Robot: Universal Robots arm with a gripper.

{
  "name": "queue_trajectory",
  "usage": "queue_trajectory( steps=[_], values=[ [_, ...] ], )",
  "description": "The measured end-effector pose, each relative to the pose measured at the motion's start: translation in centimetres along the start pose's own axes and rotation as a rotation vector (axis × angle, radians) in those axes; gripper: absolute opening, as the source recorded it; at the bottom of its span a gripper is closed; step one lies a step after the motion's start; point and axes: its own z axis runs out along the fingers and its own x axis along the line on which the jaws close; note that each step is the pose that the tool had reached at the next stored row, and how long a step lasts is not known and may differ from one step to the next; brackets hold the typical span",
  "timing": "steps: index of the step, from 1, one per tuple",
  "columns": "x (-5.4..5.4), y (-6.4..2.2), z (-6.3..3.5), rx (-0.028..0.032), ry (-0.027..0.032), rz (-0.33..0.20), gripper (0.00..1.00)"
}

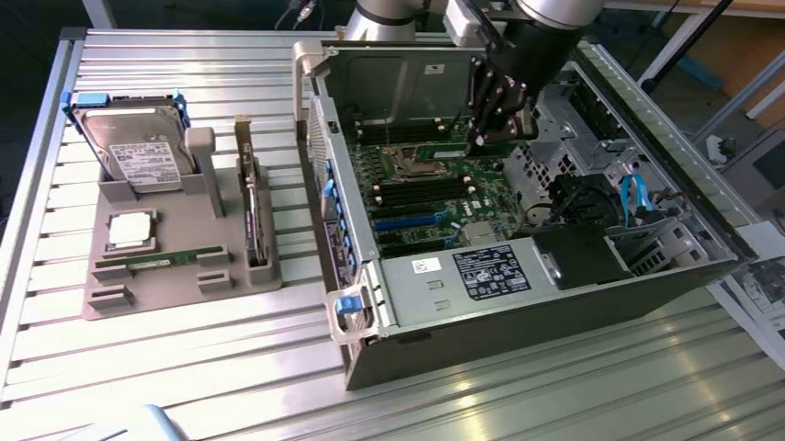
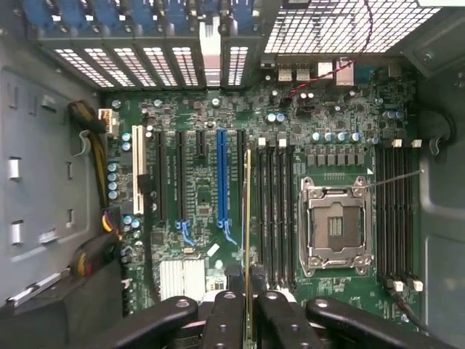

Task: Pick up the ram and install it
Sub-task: 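Insert the ram into the slot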

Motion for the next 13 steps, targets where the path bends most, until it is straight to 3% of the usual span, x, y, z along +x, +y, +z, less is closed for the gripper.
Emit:
queue_trajectory(
  steps=[5, 13],
  values=[
    [-0.8, 0.54, 1.29, 0.0001, -0.0001, 0.001, 0.14],
    [-1.2, 1.19, 2.88, 0.0, 0.0, 0.002, 0.14]
  ],
)
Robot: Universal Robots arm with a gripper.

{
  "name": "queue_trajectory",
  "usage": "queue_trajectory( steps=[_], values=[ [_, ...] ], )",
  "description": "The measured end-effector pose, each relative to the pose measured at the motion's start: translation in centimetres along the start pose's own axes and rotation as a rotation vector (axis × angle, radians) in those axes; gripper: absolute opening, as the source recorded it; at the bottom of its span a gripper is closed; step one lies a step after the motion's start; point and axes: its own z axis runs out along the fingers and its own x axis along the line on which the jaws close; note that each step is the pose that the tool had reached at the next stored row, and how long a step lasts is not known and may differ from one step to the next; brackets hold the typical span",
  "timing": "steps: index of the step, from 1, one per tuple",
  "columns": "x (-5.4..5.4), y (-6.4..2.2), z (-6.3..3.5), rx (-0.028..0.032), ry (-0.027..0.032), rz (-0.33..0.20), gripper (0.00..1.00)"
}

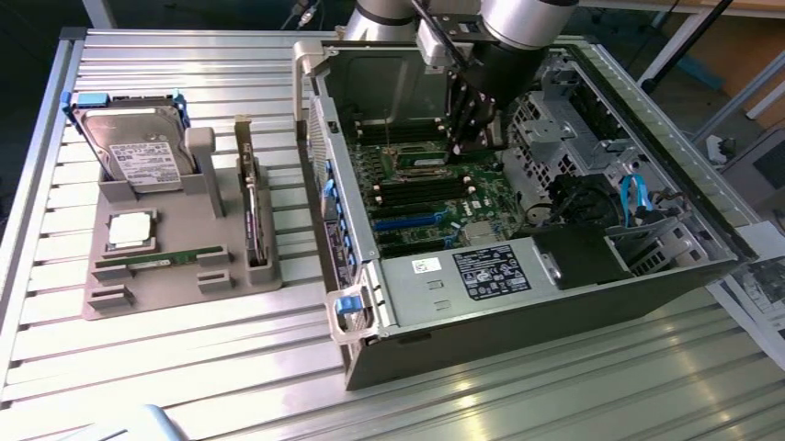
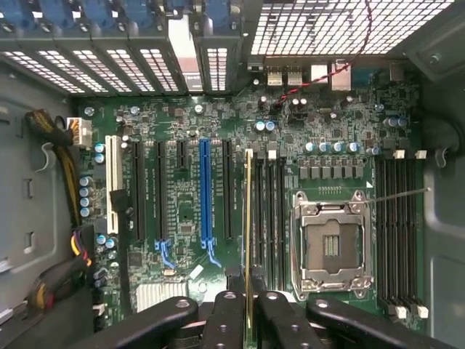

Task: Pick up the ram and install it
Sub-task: 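Insert the ram into the slot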

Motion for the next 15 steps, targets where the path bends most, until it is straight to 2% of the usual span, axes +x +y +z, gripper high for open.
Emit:
queue_trajectory(
  steps=[11, 15],
  values=[
    [0.0, 0.16, 2.18, -0.0002, -0.0001, 0.001, 0.14],
    [-0.1, 0.09, 3.68, -0.0011, 0.0006, -0.011, 0.14]
  ],
)
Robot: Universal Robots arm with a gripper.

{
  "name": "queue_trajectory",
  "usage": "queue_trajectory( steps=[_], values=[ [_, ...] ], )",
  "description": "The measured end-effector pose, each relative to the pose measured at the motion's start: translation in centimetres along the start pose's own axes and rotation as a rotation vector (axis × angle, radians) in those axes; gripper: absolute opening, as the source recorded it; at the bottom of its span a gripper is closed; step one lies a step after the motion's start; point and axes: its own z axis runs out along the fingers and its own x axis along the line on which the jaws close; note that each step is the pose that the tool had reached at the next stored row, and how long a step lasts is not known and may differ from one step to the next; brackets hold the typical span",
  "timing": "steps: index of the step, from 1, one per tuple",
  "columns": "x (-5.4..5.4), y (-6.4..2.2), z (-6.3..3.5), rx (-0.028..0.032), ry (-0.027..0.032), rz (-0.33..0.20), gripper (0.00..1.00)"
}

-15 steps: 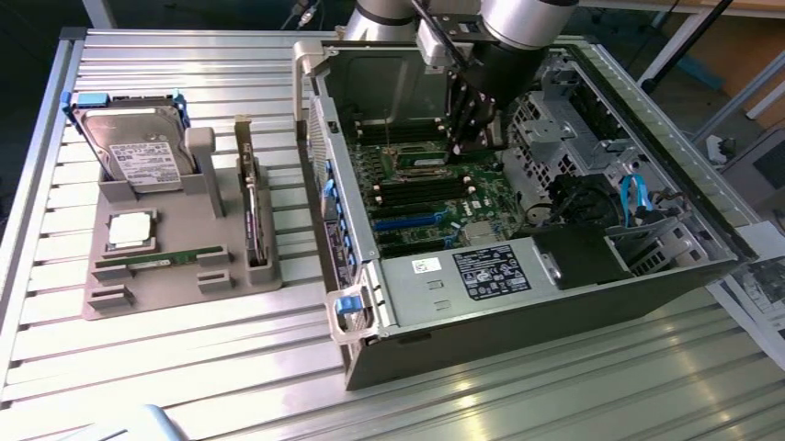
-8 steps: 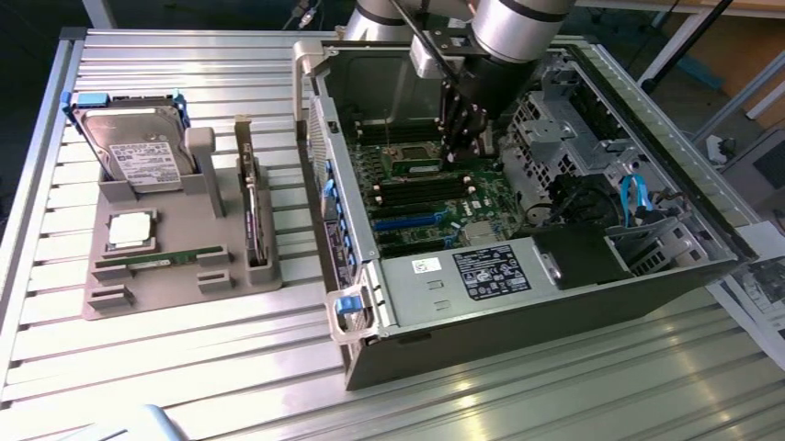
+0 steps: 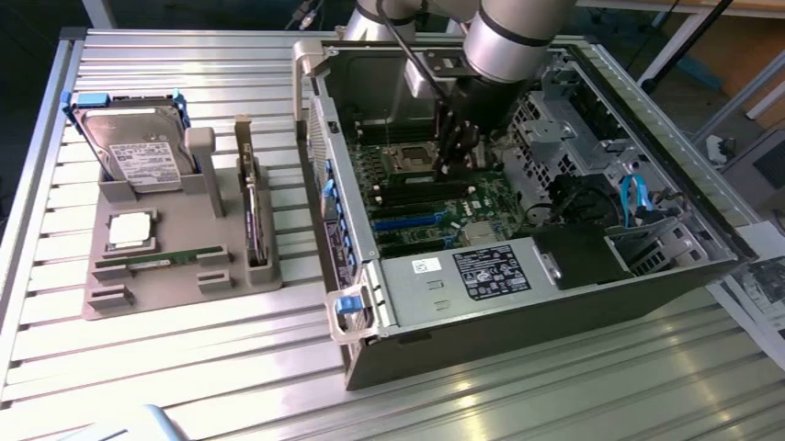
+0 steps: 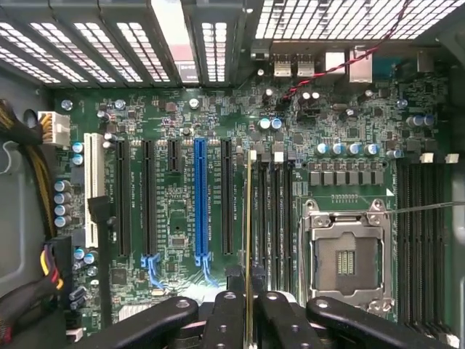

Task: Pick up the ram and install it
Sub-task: 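Insert the ram into the slot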

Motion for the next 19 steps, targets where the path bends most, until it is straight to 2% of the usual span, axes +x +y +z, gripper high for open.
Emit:
queue_trajectory(
  steps=[4, 10, 13, 19],
  values=[
    [-0.1, -0.13, 1.01, -0.0007, 0.0009, -0.022, 0.14],
    [-0.1, -0.53, 1.8, -0.0012, 0.0012, -0.024, 0.14],
    [-0.2, -0.85, 2.52, -0.0025, 0.001, -0.025, 0.14],
    [-0.5, -0.74, 2.87, -0.0025, 0.0007, -0.026, 0.14]
  ],
)
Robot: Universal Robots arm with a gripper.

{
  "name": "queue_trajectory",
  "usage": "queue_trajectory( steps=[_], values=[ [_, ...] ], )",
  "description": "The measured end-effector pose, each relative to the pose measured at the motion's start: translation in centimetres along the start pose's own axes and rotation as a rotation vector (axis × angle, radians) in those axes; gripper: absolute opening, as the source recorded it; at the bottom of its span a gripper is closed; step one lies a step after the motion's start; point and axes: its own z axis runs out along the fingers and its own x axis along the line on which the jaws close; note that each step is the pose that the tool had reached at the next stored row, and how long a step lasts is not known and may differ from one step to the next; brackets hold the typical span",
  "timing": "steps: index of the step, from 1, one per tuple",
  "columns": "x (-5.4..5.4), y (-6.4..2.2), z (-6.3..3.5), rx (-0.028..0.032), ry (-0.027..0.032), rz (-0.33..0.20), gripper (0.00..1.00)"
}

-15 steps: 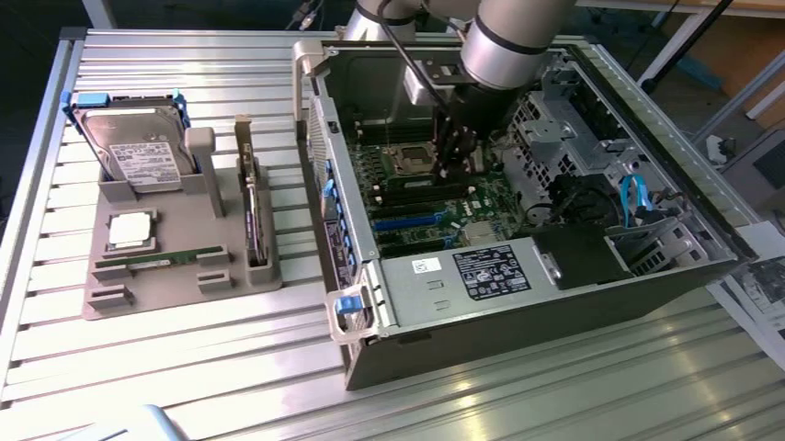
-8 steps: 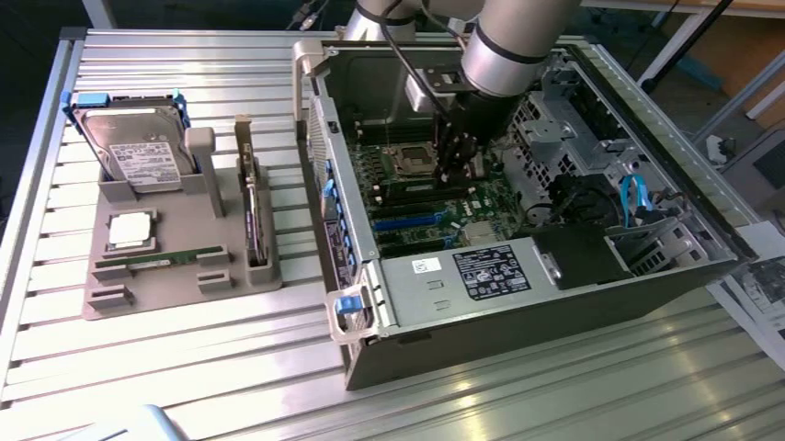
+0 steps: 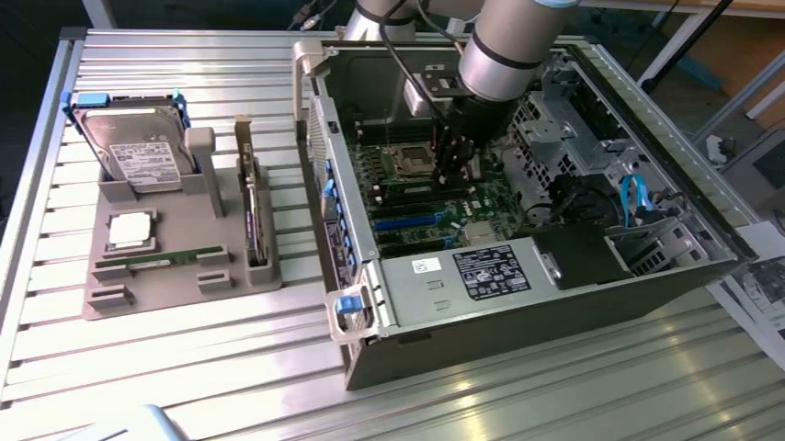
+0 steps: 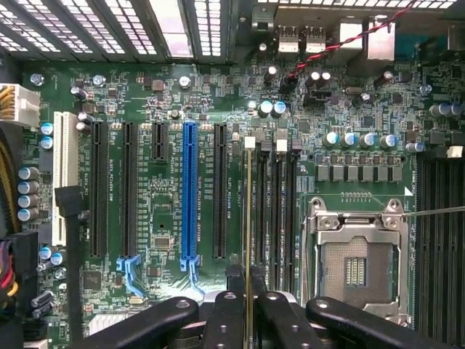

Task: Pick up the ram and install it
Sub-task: 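Insert the ram into the slot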

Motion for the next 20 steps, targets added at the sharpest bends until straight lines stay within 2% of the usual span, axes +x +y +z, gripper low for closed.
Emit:
queue_trajectory(
  steps=[3, 15, 16, 17, 18, 20],
  values=[
    [0.0, -0.03, 0.6, -0.0001, 0.0, 0.0, 0.14],
    [-0.2, 0.26, 0.65, 0.0009, -0.0003, -0.001, 0.14],
    [-0.2, 0.26, 0.67, 0.0009, -0.0011, -0.001, 0.14],
    [-0.19, 0.27, 0.69, 0.0008, -0.0038, -0.001, 0.14],
    [-0.2, 0.26, 0.74, 0.001, -0.009, -0.001, 0.14],
    [-0.2, 0.26, 0.81, 0.001, -0.0132, -0.001, 0.14]
  ],
)
